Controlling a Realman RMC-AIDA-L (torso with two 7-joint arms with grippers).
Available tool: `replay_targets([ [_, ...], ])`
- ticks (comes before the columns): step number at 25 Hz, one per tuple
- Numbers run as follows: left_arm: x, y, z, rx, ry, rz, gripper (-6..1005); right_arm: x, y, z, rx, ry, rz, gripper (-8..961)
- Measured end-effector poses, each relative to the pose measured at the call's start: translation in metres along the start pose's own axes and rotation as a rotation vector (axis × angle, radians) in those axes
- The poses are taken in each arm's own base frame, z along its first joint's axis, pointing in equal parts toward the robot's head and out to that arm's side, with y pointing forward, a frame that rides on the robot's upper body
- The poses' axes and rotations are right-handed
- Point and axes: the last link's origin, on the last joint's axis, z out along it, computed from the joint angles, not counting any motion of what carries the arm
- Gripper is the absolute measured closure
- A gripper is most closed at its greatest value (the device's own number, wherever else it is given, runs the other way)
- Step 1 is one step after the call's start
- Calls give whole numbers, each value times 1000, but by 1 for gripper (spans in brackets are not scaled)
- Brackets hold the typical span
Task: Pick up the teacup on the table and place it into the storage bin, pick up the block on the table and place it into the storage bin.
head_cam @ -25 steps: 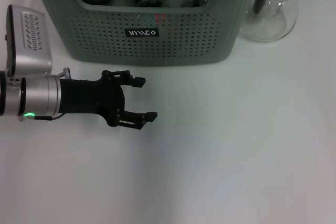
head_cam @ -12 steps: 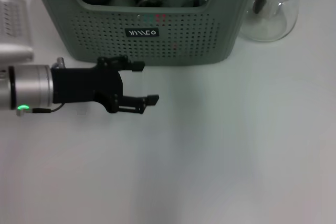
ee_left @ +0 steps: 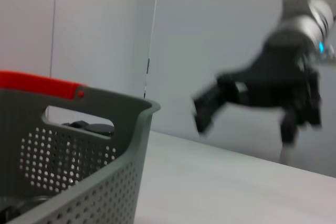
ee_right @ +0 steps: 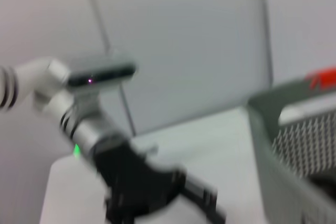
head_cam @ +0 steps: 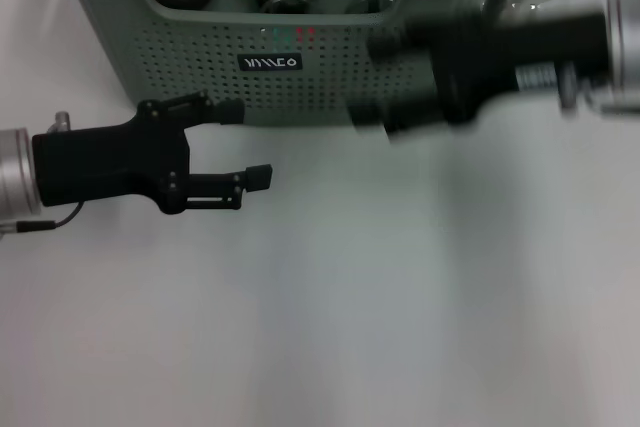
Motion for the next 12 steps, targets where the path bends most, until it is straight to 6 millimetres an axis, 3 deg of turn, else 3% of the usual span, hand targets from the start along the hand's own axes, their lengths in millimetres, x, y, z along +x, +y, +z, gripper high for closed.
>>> replay_targets([
  [7,-6,3,4,-6,-16,-38,111,74,3,5,6,0,54,81],
  [12,-13,0,13,4,-66,-45,110,89,-8,10,80,12,56,83],
])
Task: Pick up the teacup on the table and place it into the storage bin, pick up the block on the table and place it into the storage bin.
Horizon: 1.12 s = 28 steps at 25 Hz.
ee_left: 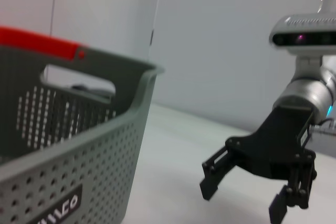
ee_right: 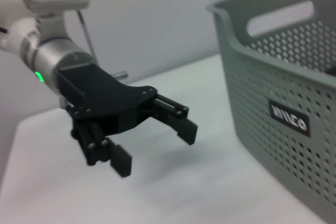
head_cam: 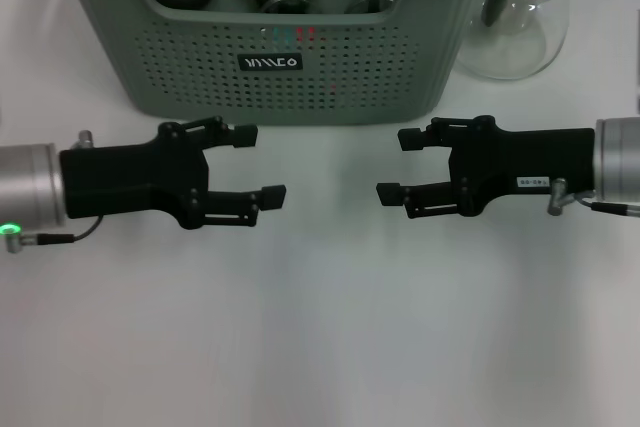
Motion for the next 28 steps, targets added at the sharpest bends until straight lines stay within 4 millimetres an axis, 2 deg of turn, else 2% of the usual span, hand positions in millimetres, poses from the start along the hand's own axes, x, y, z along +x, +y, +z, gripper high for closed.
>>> replay_targets([
  [4,-4,-3,9,2,-39,-3,110,3,-3,8,8,11,-6,82],
  [9,-6,-3,11,-2,-56,-1,110,1,-4,13,2,8,-3,82],
  [28,-6,-3,10,-1,-61,1,110,1,-5,14,6,5,16,83],
])
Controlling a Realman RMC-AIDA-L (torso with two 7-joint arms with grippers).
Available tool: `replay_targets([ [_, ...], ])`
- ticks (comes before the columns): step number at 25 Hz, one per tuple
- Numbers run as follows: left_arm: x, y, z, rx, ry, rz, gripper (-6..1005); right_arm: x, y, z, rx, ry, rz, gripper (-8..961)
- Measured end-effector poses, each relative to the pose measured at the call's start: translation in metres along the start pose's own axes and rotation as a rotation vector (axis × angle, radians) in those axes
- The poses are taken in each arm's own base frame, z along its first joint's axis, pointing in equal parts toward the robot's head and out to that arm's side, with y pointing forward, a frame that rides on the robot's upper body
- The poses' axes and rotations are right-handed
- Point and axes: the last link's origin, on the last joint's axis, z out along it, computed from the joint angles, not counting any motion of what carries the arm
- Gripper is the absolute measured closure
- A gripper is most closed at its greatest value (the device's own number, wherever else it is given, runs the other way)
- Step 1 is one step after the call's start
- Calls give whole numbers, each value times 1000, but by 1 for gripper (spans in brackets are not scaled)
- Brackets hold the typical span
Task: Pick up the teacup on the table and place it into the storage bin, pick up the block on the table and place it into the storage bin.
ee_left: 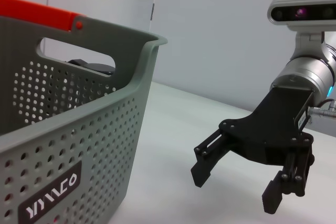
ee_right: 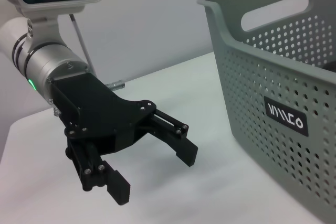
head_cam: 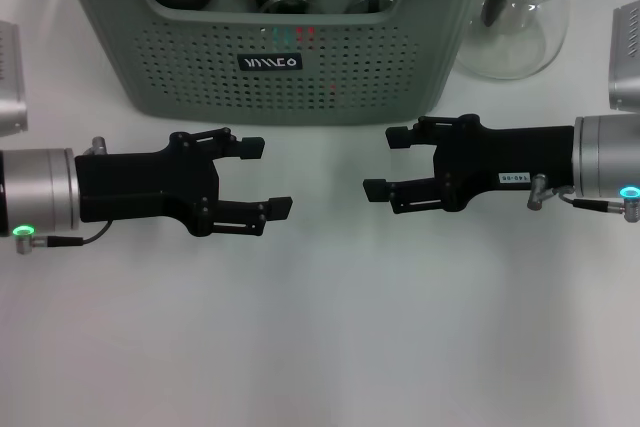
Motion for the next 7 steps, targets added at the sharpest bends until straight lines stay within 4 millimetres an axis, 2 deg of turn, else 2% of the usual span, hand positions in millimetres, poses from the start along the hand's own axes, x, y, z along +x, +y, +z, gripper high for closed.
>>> replay_targets([
  [7,0,0,0,0,0,1,111,2,0,0,0,2,8,82],
])
